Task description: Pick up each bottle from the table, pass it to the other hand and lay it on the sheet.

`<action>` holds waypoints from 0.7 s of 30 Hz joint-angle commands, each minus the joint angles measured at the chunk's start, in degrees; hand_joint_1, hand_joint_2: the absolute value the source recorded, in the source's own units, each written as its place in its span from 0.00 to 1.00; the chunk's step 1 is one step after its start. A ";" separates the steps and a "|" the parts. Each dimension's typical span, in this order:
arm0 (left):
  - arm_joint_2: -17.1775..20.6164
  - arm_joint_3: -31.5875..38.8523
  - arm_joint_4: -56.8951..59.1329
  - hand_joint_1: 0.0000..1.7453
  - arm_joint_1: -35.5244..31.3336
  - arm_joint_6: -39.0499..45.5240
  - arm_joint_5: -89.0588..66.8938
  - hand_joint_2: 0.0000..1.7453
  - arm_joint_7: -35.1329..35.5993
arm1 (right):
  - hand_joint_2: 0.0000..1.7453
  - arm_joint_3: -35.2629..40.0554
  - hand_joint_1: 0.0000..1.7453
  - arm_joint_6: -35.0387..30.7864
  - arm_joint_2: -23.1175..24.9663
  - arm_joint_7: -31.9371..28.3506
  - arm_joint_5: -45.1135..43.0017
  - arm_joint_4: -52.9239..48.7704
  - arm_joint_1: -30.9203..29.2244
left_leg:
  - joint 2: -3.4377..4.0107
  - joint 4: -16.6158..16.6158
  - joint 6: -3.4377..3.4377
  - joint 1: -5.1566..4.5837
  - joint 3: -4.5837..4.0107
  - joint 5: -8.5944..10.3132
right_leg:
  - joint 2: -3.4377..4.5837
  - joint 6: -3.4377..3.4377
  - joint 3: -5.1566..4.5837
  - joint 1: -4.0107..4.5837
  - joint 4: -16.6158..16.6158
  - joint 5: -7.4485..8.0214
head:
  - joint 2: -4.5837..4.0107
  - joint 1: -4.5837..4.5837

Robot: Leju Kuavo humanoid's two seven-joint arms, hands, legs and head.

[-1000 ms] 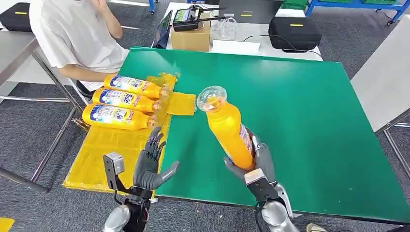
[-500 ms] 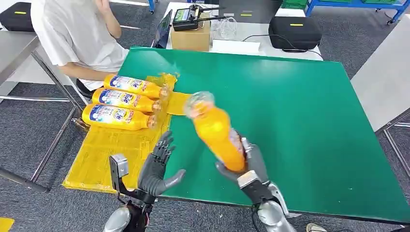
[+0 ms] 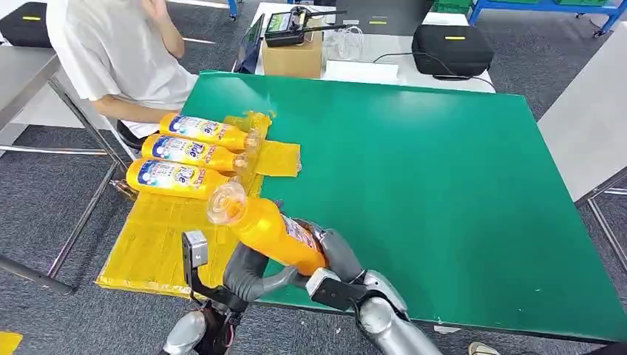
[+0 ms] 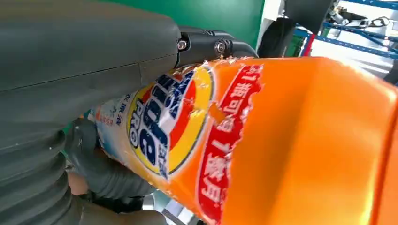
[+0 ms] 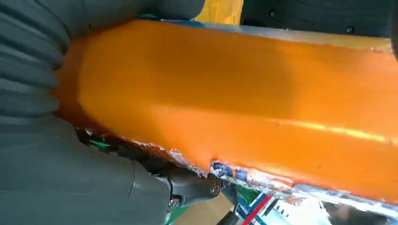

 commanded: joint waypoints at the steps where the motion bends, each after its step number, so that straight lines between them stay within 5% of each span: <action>1: 0.68 -2.22 3.54 0.00 -3.12 0.76 1.30 1.00 0.54 | 1.00 6.43 0.99 1.05 0.97 1.12 0.67 8.45 -4.55 | -0.01 -0.13 0.12 0.02 0.13 0.03 | 0.02 -0.27 0.10 0.07 -0.11 0.03 | 0.00 0.00; 10: -0.71 -0.89 4.32 0.00 -3.01 3.64 3.30 1.00 1.68 | 1.00 7.53 0.95 0.77 1.16 2.03 0.94 9.12 -4.75 | -0.07 -0.15 0.17 0.01 0.13 0.03 | -0.03 -0.27 0.10 0.07 -0.15 0.02 | 0.00 0.00; 11: -1.47 -0.11 4.60 0.62 -2.99 5.08 4.29 1.00 2.22 | 1.00 7.62 0.80 0.61 1.37 2.14 0.82 9.19 -4.69 | -0.07 -0.08 0.12 0.01 0.07 0.01 | -0.04 -0.19 0.05 0.05 -0.09 0.00 | 0.00 0.00; 12: -1.72 0.02 4.67 1.00 -3.17 6.18 5.26 1.00 2.51 | 1.00 8.20 0.74 0.58 1.40 2.22 0.78 9.07 -4.85 | -0.06 -0.07 0.11 0.03 0.07 0.01 | -0.03 -0.18 0.05 0.06 -0.09 0.00 | 0.00 0.00; 13: -1.78 0.12 4.69 1.00 -3.17 6.56 6.57 1.00 2.90 | 1.00 8.53 0.66 0.62 1.42 2.58 0.55 8.98 -5.00 | -0.08 -0.14 0.17 0.02 0.13 0.02 | -0.04 -0.27 0.11 0.07 -0.14 0.01 | 0.00 0.00; 14: -1.71 0.08 4.63 1.00 -3.21 6.46 7.23 1.00 2.99 | 1.00 8.82 0.24 0.21 1.46 2.91 0.80 8.85 -5.16 | -0.08 -0.07 0.11 0.02 0.08 0.01 | -0.05 -0.19 0.06 0.06 -0.08 -0.01 | 0.00 0.02; 15: -1.67 0.29 4.60 1.00 -3.22 6.60 8.08 1.00 3.10 | 1.00 9.04 0.00 -0.50 1.60 3.46 1.13 8.77 -5.31 | -0.04 -0.05 0.09 0.00 0.03 0.01 | -0.02 -0.15 0.00 0.03 -0.04 0.00 | 0.00 -0.02; 16: -1.79 0.85 4.38 1.00 -3.08 6.73 9.28 1.00 2.89 | 1.00 9.11 0.00 -1.89 2.02 4.01 1.42 8.61 -5.31 | -0.06 -0.08 0.13 0.01 0.05 0.02 | -0.03 -0.22 0.03 0.06 -0.08 0.00 | 0.00 0.02; 17: -1.88 1.12 4.29 1.00 -3.01 6.51 10.12 1.00 3.12 | 0.00 8.75 0.00 -2.65 2.28 4.15 1.13 8.34 -5.08 | -0.06 -0.14 0.17 0.03 0.13 0.02 | -0.01 -0.31 0.10 0.10 -0.14 0.02 | 0.00 0.00; 21: -1.22 2.08 4.39 1.00 -2.91 6.26 12.15 1.00 3.31 | 0.00 7.84 0.00 -6.10 3.08 3.78 0.38 6.77 -3.17 | -0.01 -0.09 0.11 0.01 0.07 0.01 | 0.02 -0.22 0.02 0.06 -0.07 0.01 | 0.00 0.00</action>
